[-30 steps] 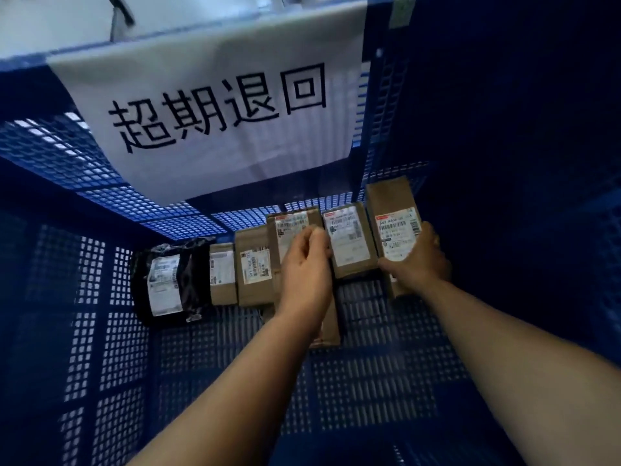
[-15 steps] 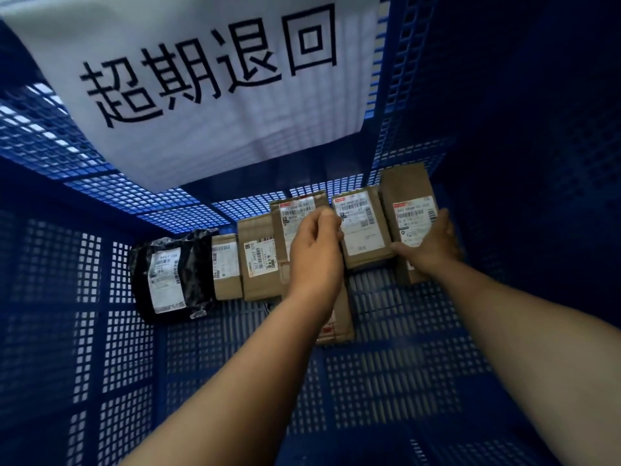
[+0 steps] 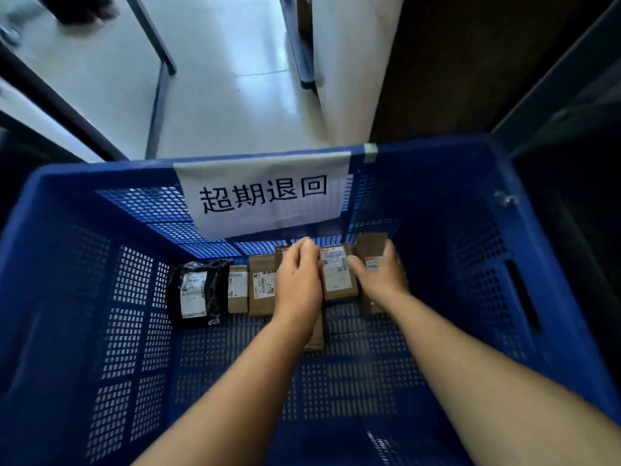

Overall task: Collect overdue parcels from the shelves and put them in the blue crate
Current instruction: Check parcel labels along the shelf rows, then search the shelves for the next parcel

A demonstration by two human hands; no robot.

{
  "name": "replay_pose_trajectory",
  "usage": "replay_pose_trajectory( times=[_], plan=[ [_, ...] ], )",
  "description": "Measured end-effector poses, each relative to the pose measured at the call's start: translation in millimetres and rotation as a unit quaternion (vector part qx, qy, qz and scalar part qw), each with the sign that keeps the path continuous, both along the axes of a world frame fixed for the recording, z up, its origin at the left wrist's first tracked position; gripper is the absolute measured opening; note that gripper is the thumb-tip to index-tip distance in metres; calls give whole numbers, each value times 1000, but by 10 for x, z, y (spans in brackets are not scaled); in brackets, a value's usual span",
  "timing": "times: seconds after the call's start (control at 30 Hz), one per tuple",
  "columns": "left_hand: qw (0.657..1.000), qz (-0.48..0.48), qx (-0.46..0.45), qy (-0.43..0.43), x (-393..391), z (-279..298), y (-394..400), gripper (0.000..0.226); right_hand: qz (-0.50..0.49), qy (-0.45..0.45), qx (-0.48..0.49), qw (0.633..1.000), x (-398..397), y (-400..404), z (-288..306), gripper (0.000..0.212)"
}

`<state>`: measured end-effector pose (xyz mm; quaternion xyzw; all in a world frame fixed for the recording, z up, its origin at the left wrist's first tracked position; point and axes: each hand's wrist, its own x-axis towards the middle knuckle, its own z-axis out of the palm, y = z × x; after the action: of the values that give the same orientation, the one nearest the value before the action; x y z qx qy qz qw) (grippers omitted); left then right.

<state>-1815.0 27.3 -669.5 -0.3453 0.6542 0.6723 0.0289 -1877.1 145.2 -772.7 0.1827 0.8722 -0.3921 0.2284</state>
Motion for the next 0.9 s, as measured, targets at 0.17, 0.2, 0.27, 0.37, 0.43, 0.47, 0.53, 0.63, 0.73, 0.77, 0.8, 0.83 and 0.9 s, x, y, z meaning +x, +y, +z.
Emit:
replay_pose_trajectory(
  times=[0.17, 0.2, 0.27, 0.37, 0.43, 0.47, 0.53, 0.63, 0.73, 0.77, 0.8, 0.83, 0.9],
  plan=[
    [998, 64, -21, 15, 172, 758, -125, 27, 19, 46, -90, 995, 129, -270, 1090, 73],
    [996, 80, -22, 19, 224, 912, -149, 24, 24, 56, -106, 993, 179, -323, 1281, 70],
    [993, 116, -20, 32, 349, 1222, -192, 18, 32, 71, -146, 986, 306, -438, 1646, 67],
    [984, 169, -26, 58, 569, 1689, -282, 17, 57, 72, -208, 974, 528, -647, 2149, 65],
    [977, 195, -38, 72, 746, 1974, -363, 18, 87, 76, -229, 967, 697, -796, 2488, 63],
    [974, 207, -41, 81, 838, 2112, -408, 18, 102, 80, -241, 962, 788, -876, 2654, 63],
    [966, 237, -43, 95, 1053, 2357, -505, 20, 135, 86, -264, 951, 998, -1040, 2968, 63],
    [947, 297, -46, 112, 1441, 2700, -689, 19, 182, 97, -298, 932, 1367, -1285, 3392, 55],
    [927, 349, -54, 126, 1944, 3004, -887, 18, 235, 94, -327, 911, 1832, -1541, 3749, 42],
    [920, 365, -59, 129, 2138, 3090, -948, 19, 249, 90, -336, 904, 2016, -1627, 3854, 39],
    [912, 383, -67, 133, 2334, 3171, -1007, 19, 258, 87, -347, 898, 2209, -1709, 3958, 37],
    [904, 399, -75, 134, 2536, 3244, -1060, 19, 265, 85, -355, 893, 2405, -1781, 4052, 37],
    [889, 429, -88, 136, 2957, 3379, -1144, 19, 291, 76, -365, 881, 2817, -1903, 4240, 39]
  ],
)
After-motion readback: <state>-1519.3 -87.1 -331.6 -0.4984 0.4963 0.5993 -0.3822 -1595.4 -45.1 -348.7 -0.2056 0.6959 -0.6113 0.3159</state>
